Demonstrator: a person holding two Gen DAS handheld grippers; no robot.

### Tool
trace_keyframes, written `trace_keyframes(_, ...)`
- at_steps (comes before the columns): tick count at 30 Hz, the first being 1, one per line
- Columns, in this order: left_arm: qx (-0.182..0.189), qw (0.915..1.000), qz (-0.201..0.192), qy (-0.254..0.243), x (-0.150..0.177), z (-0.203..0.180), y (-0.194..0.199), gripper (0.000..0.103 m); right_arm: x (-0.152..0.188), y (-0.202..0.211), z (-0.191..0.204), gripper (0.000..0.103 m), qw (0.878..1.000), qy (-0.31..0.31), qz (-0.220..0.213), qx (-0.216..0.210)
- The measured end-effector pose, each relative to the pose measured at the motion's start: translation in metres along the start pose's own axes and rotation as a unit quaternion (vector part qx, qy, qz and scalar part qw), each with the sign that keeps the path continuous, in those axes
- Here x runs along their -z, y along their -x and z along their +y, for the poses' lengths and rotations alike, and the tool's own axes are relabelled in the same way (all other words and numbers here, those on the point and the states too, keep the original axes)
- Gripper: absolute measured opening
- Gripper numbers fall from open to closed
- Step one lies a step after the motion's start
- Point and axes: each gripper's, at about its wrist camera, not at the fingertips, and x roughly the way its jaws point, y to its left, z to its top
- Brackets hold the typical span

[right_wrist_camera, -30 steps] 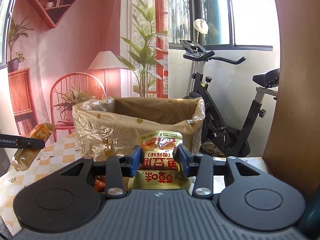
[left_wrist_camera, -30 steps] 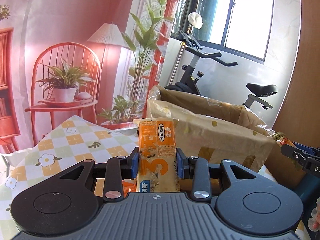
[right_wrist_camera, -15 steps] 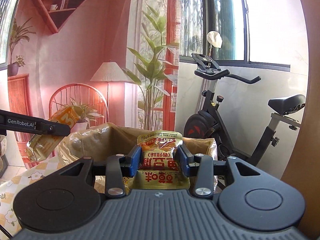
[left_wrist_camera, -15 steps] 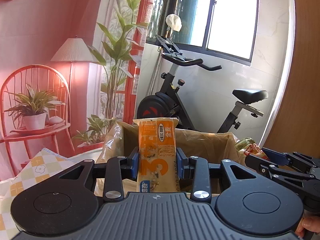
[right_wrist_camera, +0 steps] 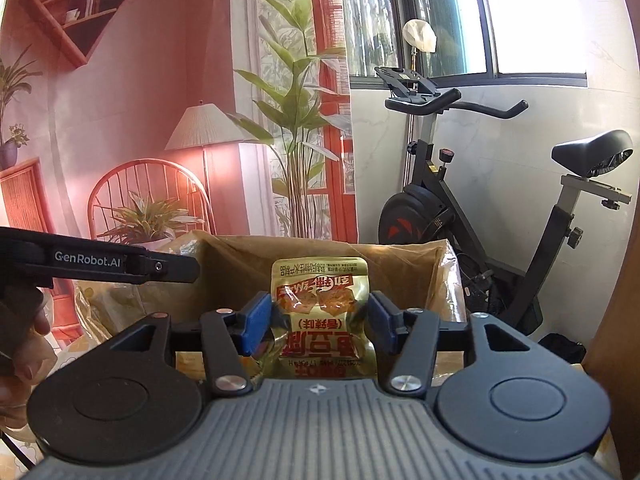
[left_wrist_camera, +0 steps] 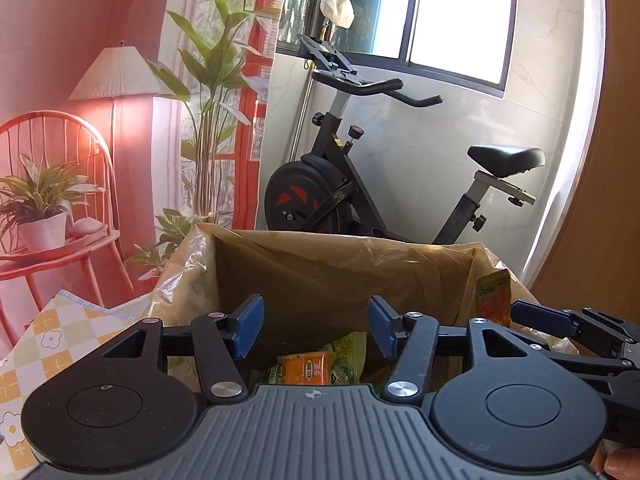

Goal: Organize snacks
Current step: 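Carry both packets over the paper bag and open both tools to drop them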

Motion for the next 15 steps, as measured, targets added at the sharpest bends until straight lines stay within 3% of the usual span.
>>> trace_keyframes(10,-0.030,0.9995,-0.012,0.004,0.001,0.013,0.049,0.061,0.005,0.037,-0.001,0.058,1.000,-0.007,-0.016,0.010)
trace_keyframes(15,-0.047,0.9988,-0.014,0.006,0.022,0.028,0.081,0.061,0.017,0.067,-0.003,0.058,0.999,-0.011,-0.037,0.013)
